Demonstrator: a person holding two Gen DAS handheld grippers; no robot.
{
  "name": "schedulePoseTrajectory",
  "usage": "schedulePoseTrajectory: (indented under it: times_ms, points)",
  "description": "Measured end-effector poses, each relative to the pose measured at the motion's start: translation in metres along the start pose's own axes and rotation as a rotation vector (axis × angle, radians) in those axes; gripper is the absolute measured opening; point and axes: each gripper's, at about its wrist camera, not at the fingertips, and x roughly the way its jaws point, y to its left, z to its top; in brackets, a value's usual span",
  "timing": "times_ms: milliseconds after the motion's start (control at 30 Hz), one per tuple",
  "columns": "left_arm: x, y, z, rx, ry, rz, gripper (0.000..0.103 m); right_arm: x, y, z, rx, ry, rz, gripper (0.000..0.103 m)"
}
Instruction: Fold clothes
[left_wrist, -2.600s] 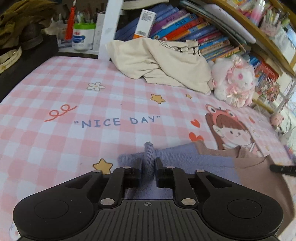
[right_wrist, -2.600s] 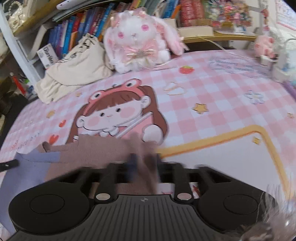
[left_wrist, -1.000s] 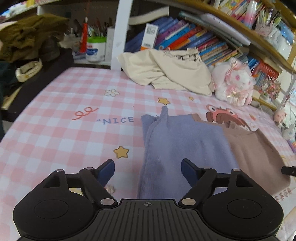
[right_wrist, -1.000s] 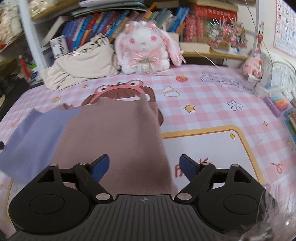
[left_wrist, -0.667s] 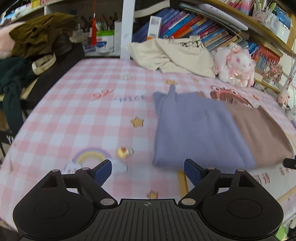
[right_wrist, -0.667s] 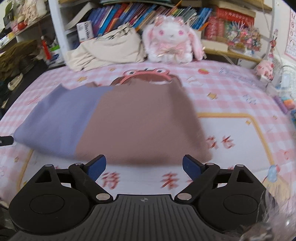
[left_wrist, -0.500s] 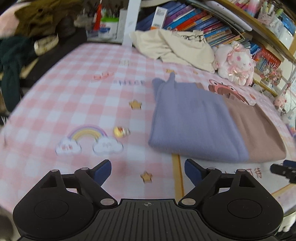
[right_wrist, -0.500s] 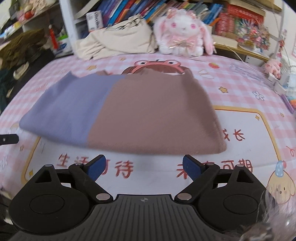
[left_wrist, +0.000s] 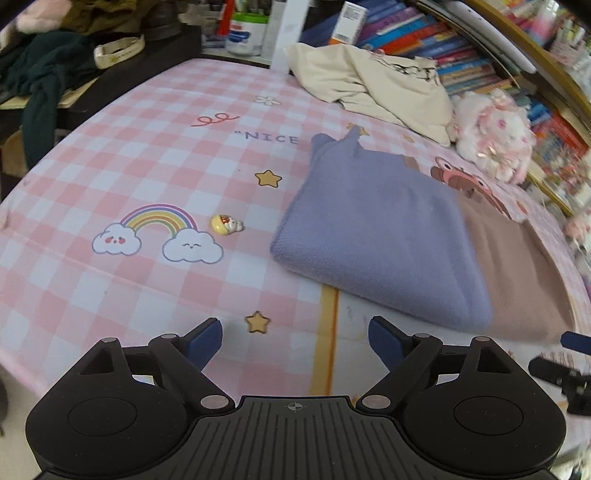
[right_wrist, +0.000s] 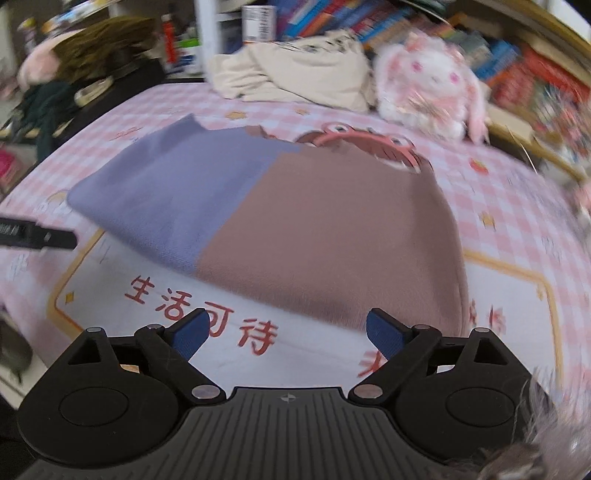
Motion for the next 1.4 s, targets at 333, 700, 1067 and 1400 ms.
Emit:
schedulePoseTrajectory:
  times_ms: [333, 700, 1067, 1400]
  points:
    - [0.006, -0.056, -0.021, -0.221, -0.007, 0.083, 0.096, -0.009, -0.062, 0.006, -0.209, -0.055, 0.069, 0.101]
    - [0.001, -0.094, -0.054, -0.558, -0.065, 0.067, 0.099, -0.005, -0.137, -0.006, -0.163, -0.056, 0.209, 0.101]
    - [0.005, -0.077, -0.052, -0.740, -0.115, 0.041, 0.100, 0.000, -0.158, -0.005, -0.118, -0.054, 0.242, 0.101]
    - [0.013, -0.045, -0.039, -0.936, -0.153, -0.073, 0.099, 0.003, -0.165, 0.003, -0.098, -0.082, 0.133, 0.101]
